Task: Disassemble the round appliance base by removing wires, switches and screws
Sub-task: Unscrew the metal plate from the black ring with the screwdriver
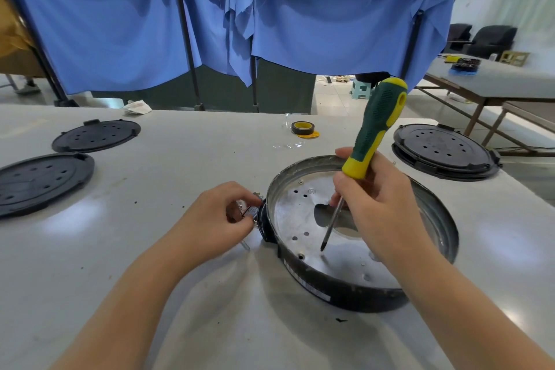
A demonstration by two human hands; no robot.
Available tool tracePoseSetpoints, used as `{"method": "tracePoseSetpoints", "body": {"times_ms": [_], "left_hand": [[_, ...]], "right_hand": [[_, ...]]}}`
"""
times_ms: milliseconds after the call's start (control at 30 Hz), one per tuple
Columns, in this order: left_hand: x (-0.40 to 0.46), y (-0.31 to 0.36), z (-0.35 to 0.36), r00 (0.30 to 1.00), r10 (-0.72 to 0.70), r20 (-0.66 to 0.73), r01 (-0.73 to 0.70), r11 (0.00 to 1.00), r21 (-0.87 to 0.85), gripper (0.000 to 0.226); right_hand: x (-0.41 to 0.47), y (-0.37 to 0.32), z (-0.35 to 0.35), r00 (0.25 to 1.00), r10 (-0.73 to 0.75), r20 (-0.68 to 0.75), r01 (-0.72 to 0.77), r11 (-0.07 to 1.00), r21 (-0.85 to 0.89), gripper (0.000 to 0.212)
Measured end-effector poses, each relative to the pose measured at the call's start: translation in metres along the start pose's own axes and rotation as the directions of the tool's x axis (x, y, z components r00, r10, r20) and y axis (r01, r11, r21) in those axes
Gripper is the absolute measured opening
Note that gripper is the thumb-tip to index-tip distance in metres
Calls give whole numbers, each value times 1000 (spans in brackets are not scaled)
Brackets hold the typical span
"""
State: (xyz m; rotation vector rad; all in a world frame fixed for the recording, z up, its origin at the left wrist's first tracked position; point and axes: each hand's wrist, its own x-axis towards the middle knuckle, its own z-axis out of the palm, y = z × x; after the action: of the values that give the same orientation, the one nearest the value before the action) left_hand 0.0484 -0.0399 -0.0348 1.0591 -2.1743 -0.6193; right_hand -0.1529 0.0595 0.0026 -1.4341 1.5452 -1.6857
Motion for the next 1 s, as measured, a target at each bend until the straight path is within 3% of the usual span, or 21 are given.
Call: {"method": "tracePoseSetpoints", "body": {"times_ms": [167,333,467,567,667,767,1000], "left_hand": [[-3,6,4,999,-12,35,15,998,-60,24],[-4,6,7,995,4,103,-1,999,-32,24],[-5,6,9,991,-1,137,7,999,-45,28],[-6,6,9,984,38,174,-18,993,-117,20],[-5,4,8,980,56,190,-30,990,-137,20],[-3,1,9,981,39,193,-9,988,-154,24],[-2,4,7,982,-3,186,49,968,-244,14]], "right_hand": [[4,-6,-9,999,-5,37,2,997,77,25],[3,-22,-18,968,-61,244,127,956,-263,10],[-3,-33,-19,889,39,457,241,809,-536,25],[-13,-33,-18,812,145,566,330,685,-649,40],[-22,-25,-15,781,191,594,361,638,-680,43],[-26,-16,-12,795,156,587,388,614,-688,34],[-28,-10,-7,836,94,541,318,720,-616,21]]}}
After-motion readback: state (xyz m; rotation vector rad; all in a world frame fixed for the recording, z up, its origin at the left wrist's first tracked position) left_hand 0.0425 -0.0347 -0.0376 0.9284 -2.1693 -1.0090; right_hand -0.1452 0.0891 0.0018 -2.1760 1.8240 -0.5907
